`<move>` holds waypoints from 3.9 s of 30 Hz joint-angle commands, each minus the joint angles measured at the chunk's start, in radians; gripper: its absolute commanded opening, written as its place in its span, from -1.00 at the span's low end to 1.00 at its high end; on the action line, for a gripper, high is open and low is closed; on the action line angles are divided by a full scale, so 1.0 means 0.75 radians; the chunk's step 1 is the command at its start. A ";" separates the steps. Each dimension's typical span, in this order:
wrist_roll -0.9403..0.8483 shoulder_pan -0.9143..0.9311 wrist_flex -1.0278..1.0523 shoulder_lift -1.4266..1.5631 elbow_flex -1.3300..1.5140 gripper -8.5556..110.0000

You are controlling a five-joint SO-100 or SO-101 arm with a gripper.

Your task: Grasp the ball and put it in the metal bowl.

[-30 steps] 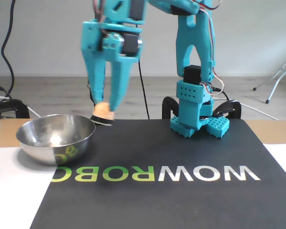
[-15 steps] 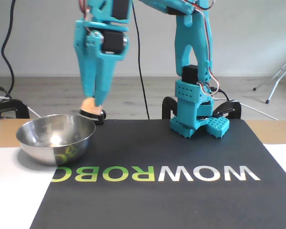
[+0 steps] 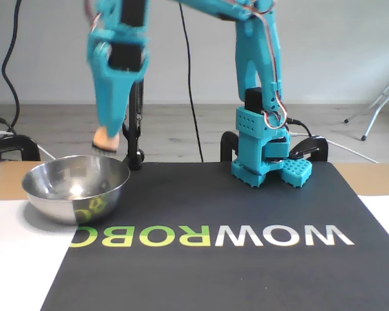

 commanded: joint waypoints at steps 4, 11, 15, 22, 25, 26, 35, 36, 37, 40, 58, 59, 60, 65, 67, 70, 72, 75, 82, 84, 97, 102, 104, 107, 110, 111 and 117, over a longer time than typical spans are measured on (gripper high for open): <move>0.004 0.090 -0.014 -0.092 -0.020 -0.38; 0.008 0.147 -0.016 -0.151 -0.094 -0.38; 0.061 0.170 -0.018 -0.196 -0.157 -0.38; 0.082 0.174 -0.025 -0.274 -0.254 -0.38; 0.082 0.174 -0.031 -0.315 -0.295 -0.38; 0.082 0.174 -0.031 -0.327 -0.309 -0.38; 0.082 0.186 -0.029 -0.374 -0.348 -0.38; 0.082 0.188 -0.029 -0.376 -0.348 -0.38; 0.082 0.188 -0.025 -0.376 -0.348 -0.38; 0.082 0.190 -0.020 -0.376 -0.346 -0.38; 0.325 0.215 -0.022 -0.434 -0.340 -0.38; 0.360 0.215 -0.022 -0.446 -0.342 -0.36; 0.401 0.215 -0.027 -0.458 -0.346 -0.31; 0.544 0.215 -0.031 -0.472 -0.348 -0.16; 0.546 0.215 -0.031 -0.462 -0.348 -0.16; 0.544 0.215 -0.031 -0.462 -0.348 -0.16; 0.542 0.215 -0.031 -0.462 -0.348 -0.16; 0.540 0.219 -0.031 -0.460 -0.348 -0.17; 0.544 0.221 -0.033 -0.460 -0.348 -0.18; 0.550 0.221 -0.033 -0.460 -0.348 -0.18; 0.933 0.229 -0.162 -0.462 -0.348 -0.18; 1.197 0.227 -0.278 -0.462 -0.348 -0.18; 1.286 0.227 -0.307 -0.462 -0.348 -0.18; 1.356 0.227 -0.325 -0.462 -0.346 -0.18; 1.374 0.227 -0.323 -0.466 -0.346 -0.18; 1.393 0.227 -0.323 -0.468 -0.346 -0.18; 1.505 0.227 -0.315 -0.468 -0.344 -0.18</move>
